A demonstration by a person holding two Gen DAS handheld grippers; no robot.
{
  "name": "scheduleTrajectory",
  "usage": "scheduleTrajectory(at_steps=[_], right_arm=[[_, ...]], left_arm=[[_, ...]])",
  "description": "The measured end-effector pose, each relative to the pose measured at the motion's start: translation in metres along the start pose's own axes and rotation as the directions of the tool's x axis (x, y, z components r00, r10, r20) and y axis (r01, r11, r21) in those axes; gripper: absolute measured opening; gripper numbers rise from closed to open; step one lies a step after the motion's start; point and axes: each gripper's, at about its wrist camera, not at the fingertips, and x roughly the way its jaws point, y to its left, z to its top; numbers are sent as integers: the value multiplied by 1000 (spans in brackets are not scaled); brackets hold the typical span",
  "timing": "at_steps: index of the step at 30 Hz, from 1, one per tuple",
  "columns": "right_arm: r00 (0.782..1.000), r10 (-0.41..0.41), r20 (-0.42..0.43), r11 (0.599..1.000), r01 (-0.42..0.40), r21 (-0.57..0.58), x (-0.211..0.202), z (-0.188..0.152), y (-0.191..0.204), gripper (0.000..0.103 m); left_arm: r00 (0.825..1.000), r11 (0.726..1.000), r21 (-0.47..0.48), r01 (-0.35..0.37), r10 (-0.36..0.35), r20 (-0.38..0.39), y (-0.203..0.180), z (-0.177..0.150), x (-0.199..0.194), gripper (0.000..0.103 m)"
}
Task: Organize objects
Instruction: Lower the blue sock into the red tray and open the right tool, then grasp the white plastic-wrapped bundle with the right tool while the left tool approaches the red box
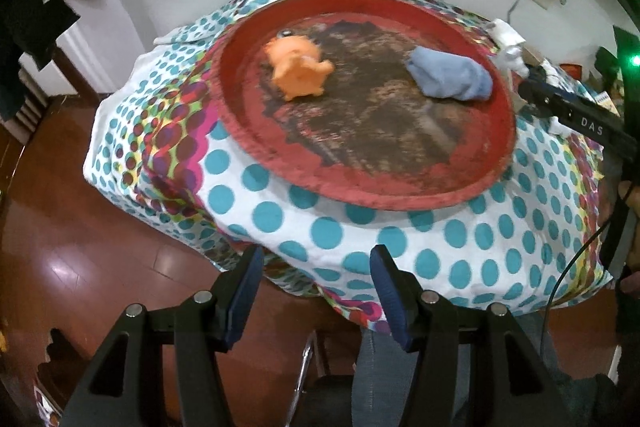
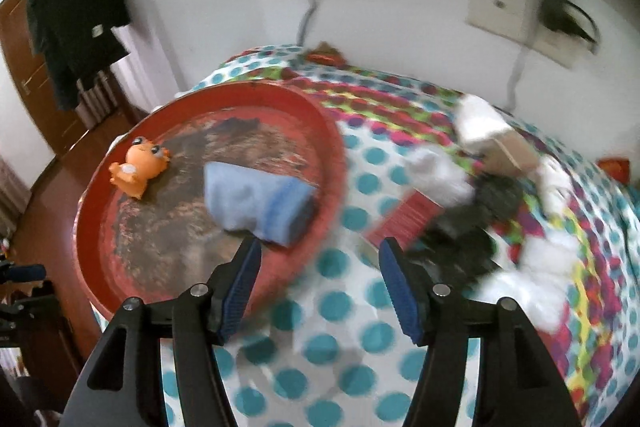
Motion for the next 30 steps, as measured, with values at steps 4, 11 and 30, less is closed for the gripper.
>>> scheduleTrajectory(at_steps=[4, 11, 30], right_arm=[[999, -35, -5, 998, 35, 50, -11, -20, -33, 59], [996, -81, -26, 975, 85, 206, -23, -50, -101, 59], [997, -76, -1, 949, 72, 308, 16, -41, -140, 54]], left_arm=[[1000, 999, 31, 19, -20, 10, -17, 2, -4, 57], [999, 994, 101, 36, -37, 8, -52, 6, -2, 57], [996, 965, 249, 82, -72, -51, -141, 23, 18, 57]])
